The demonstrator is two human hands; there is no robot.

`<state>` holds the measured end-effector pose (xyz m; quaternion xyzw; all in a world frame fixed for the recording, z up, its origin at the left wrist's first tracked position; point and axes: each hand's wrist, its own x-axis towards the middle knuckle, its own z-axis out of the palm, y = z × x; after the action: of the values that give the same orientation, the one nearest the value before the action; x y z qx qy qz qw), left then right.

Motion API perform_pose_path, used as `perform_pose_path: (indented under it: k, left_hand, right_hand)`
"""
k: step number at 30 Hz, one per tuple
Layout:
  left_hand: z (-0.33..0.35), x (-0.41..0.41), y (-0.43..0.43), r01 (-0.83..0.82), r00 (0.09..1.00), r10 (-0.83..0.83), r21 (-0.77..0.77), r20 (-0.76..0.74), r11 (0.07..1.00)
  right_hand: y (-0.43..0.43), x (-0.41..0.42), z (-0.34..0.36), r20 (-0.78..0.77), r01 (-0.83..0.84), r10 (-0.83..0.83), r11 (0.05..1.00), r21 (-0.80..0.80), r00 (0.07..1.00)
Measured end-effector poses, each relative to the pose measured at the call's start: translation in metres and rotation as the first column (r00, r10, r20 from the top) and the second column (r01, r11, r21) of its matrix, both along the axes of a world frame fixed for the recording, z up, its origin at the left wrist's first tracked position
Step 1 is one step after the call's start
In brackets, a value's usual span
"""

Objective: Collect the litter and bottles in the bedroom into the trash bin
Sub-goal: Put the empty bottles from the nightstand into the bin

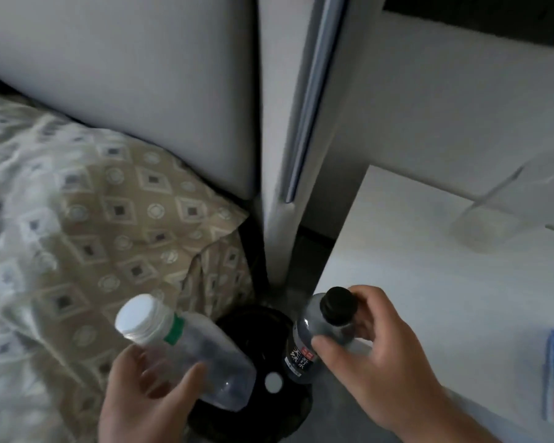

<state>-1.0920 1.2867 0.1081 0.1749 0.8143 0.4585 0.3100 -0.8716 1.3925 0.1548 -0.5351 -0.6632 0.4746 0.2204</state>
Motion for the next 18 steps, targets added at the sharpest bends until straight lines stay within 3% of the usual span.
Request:
perform_pose_path:
  k: [4,14,18]
  left_hand:
    - [-0.049,-0.004,-0.015,-0.027,0.999,0.021,-0.166,-0.039,0.986]
    - [-0.156,-0.018,-0.014,0.07,0.997,-0.053,-0.298,0.063,0.952]
    - [-0.2,-0.024,-0.018,0.144,0.985,-0.171,-0.422,-0.027,0.895]
  right_hand:
    - [-0.021,-0.043,-0.051,0.081,-0.101,0.109,0.99,-0.095,0.991]
    - [-0.02,-0.085,-0.172,0.29,-0.077,0.12,0.985,-0.154,0.95]
    - [-0.012,-0.098,-0.211,0.32,-0.094,0.15,0.978,-0.184,0.936]
